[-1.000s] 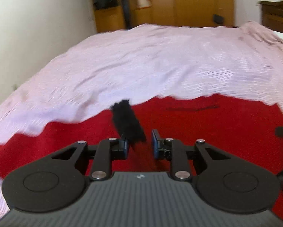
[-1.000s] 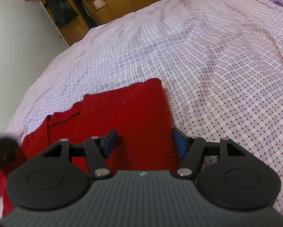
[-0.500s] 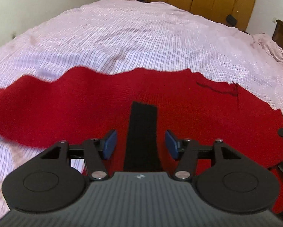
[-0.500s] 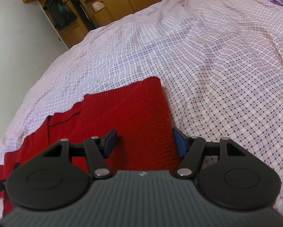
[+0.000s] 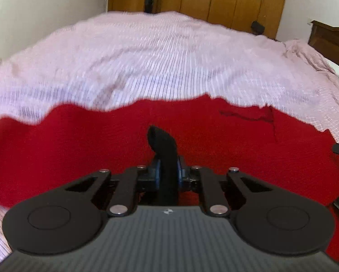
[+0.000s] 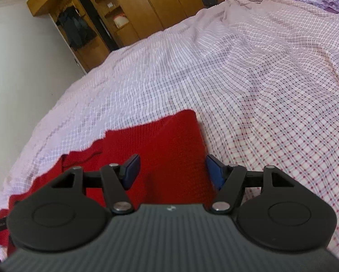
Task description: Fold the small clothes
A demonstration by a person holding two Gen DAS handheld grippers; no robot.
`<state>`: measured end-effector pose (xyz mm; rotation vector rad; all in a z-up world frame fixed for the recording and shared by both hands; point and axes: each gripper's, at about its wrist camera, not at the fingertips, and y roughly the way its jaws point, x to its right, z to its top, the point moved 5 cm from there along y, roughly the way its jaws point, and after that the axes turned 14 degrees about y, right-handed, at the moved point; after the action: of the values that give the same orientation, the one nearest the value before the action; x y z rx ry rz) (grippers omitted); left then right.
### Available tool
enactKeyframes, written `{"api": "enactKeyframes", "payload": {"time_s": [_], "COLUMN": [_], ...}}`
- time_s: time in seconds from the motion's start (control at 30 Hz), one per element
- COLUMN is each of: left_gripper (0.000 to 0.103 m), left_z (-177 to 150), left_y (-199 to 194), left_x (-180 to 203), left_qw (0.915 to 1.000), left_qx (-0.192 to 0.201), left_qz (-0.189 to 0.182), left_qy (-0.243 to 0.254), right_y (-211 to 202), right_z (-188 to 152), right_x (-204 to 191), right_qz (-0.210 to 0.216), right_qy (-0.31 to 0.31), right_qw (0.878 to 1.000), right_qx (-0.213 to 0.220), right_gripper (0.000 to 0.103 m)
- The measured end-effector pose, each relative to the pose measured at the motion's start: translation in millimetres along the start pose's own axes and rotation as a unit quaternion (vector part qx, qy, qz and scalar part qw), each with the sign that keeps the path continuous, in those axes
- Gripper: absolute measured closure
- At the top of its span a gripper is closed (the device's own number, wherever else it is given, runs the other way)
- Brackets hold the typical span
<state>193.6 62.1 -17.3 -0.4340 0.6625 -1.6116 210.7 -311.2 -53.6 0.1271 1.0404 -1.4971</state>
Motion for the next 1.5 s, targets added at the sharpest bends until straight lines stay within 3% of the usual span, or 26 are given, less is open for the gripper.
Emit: {"api": "enactKeyframes", "payload": {"time_s": [0.17, 0.23, 0.27, 0.37, 0.47, 0.53, 0.63, 0.83, 0.9, 0.97, 1.23, 1.5], "left_gripper": [0.087, 0.087, 0.087, 0.087, 0.083, 0.073, 0.067, 0.052, 0.052, 0.052, 0.052, 0.051], "left_z": [30, 37, 40, 32, 14, 6, 6, 3, 2, 1, -18, -40], "left_y": [-21, -19, -13, 10, 36, 42, 42, 35, 27, 15, -45, -103], "left_x": [2, 0, -3, -10, -11, -10, -3, -10, -14, -19, -49, -97], "left_qw": [0.997, 0.9968, 0.9974, 0.9997, 0.9986, 0.9978, 0.9956, 0.996, 0.9967, 0.9964, 0.9934, 0.9866], "left_qx": [0.066, 0.071, 0.065, 0.015, -0.043, -0.045, -0.043, -0.044, -0.047, -0.049, -0.047, -0.048], "left_qz": [0.003, 0.007, 0.01, 0.011, 0.02, 0.035, 0.059, 0.07, 0.065, 0.068, 0.098, 0.133], "left_qy": [0.039, 0.037, 0.031, 0.013, 0.02, 0.034, 0.059, 0.033, 0.012, -0.002, -0.039, -0.082], "right_y": [6, 8, 9, 6, 9, 12, 16, 15, 16, 16, 0, -44], "right_z": [0, -2, -4, -7, -7, -8, -8, -8, -8, -10, -10, -16], "right_x": [2, 3, 3, 0, 3, 6, 9, 11, 8, 4, -7, -19], "right_qz": [0.005, 0.005, -0.002, -0.018, -0.036, -0.042, -0.048, -0.041, -0.034, -0.029, -0.027, -0.027], "right_qy": [0.012, 0.014, 0.011, 0.0, 0.0, 0.001, 0.005, 0.011, 0.01, 0.002, -0.021, -0.024], "right_qw": [1.0, 1.0, 1.0, 1.0, 0.999, 0.999, 0.999, 0.999, 0.999, 1.0, 0.999, 0.999], "right_qx": [0.002, 0.002, 0.006, 0.026, 0.025, 0.018, 0.013, 0.012, 0.011, 0.009, 0.025, 0.015], "right_gripper": [0.037, 0.051, 0.082, 0.084, 0.084, 0.083, 0.076, 0.068, 0.056, 0.052, 0.048, 0.047]}}
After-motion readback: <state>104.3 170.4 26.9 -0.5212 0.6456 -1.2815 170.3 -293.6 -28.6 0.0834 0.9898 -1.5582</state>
